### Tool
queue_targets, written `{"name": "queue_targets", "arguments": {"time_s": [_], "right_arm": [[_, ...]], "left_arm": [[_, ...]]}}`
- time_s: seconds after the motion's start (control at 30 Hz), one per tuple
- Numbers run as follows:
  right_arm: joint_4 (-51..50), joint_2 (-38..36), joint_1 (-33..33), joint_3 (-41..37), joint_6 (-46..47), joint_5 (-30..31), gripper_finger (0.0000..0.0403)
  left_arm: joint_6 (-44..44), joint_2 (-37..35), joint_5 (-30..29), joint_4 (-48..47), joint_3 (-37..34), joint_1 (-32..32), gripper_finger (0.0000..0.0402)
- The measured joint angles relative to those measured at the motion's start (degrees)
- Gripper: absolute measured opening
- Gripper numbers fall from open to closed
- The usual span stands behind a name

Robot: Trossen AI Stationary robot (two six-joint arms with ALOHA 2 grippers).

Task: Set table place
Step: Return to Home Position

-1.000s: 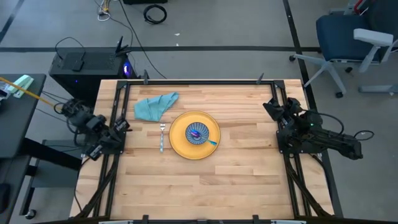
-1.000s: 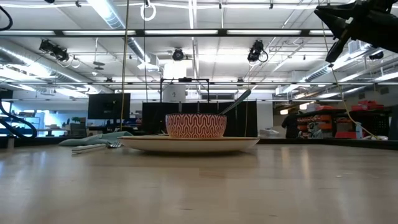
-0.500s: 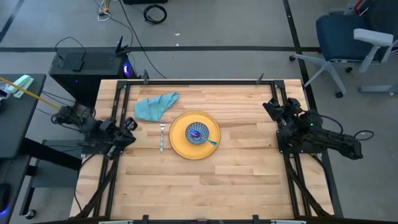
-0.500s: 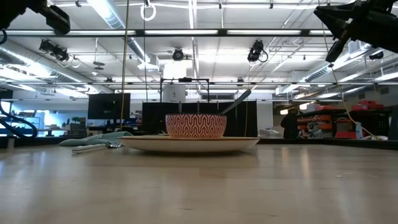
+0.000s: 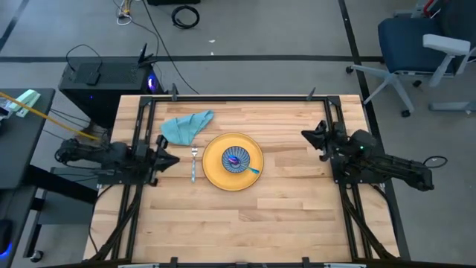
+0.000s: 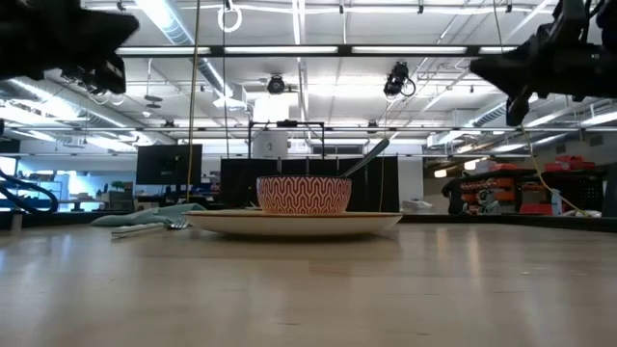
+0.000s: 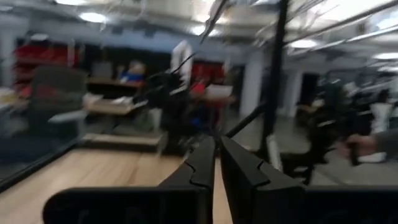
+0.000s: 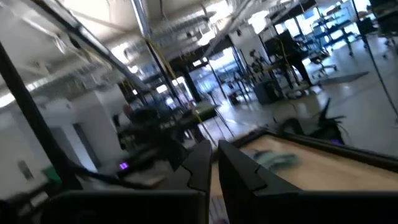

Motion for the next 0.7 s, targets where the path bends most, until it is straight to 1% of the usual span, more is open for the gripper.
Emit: {"name": "queue_targets", "arguments": {"time_s": [0.07,0.27,0.33,0.5,0.7], "right_arm": [[-3.0,0.0,0.0,0.0,-1.6,0.0,0.0034],[-12.4,0.0,0.0,0.0,-2.0,0.0,0.0034],[-13.0,0.7,0.0,0.4,-2.5,0.0,0.0034],[-13.7,1.9,0.0,0.6,-5.9,0.0,0.0034],[-13.4,2.0,0.0,0.7,-6.0,0.0,0.0034]], "left_arm": [[-0.2,0.0,-1.0,-2.6,0.0,1.3,0.0037],[0.4,0.0,-1.1,-10.7,0.0,3.2,0.004],[0.3,0.0,-1.0,-12.6,0.0,3.2,0.0037],[1.8,0.4,-0.8,-12.7,0.0,3.2,0.003],[1.1,0.4,-0.8,-12.6,0.0,3.2,0.003]]}}
